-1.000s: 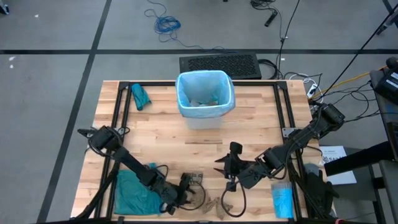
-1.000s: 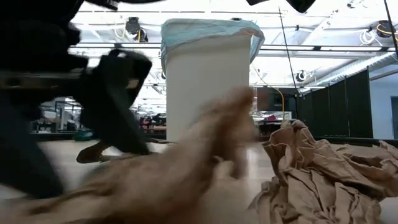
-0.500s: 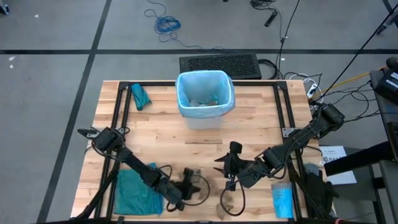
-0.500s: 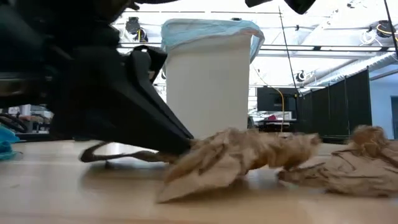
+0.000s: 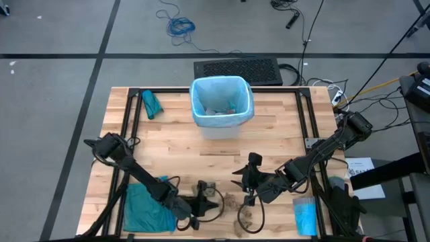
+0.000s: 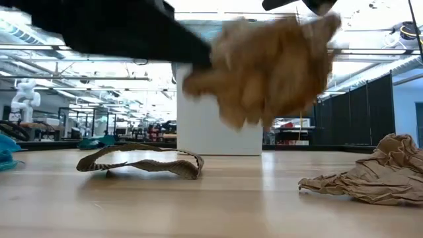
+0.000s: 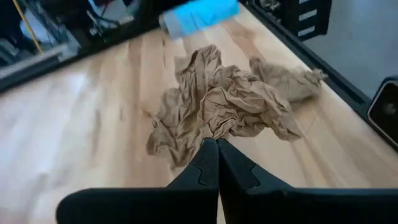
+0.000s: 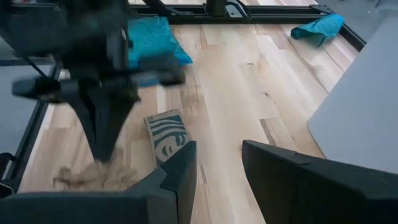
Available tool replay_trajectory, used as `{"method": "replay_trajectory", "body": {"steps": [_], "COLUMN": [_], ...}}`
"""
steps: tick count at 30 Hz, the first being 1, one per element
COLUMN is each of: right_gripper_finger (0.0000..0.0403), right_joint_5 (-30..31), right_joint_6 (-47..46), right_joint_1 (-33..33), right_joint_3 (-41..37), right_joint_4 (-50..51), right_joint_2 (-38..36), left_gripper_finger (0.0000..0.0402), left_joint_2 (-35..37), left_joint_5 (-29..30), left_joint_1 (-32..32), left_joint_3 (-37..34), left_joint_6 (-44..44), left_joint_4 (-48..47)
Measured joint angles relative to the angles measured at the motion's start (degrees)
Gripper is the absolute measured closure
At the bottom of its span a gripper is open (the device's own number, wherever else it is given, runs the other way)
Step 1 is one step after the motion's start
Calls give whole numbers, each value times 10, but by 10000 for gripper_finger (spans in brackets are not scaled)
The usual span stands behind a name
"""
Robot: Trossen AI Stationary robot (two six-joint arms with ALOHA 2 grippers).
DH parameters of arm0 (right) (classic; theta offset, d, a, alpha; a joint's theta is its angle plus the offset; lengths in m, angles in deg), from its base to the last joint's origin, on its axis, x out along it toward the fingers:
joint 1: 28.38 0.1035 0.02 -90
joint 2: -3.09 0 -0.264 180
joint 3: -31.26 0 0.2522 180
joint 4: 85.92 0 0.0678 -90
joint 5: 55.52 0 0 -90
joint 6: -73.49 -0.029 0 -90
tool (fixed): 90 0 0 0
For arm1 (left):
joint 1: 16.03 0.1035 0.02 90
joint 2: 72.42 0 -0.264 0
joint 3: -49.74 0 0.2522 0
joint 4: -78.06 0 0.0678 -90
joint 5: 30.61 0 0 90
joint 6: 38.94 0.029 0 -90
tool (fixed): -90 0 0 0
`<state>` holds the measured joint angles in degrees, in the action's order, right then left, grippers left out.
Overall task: Place trash/remove bag and relplace
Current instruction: Put the brown paper napkin into the white trash bin
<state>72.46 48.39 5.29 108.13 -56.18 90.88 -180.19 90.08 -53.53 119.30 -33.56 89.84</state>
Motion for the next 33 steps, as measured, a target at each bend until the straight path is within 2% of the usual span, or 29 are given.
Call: {"method": "replay_trajectory", "body": {"steps": [3, 12, 20, 33], "right_gripper_finger": [282, 282, 282, 282], "right_joint_5": [0, 0, 2, 24], "right_joint_6": [-9, -33, -71, -115], "right_joint_1": [0, 0, 2, 23], "right_joint_3": [0, 0, 0, 0], "right_joint_4": [9, 47, 91, 88], "right_joint_2": [0, 0, 0, 2], "left_gripper_finger": [401, 401, 401, 401], "left_joint_2": [39, 172, 271, 392], "left_joint_5": [28, 52, 93, 82], "left_joint_1": [0, 20, 38, 175], "left_joint_3": [0, 0, 0, 0], "left_joint_6": [19, 34, 103, 244], "left_joint_4": [-36, -165, -227, -231]}}
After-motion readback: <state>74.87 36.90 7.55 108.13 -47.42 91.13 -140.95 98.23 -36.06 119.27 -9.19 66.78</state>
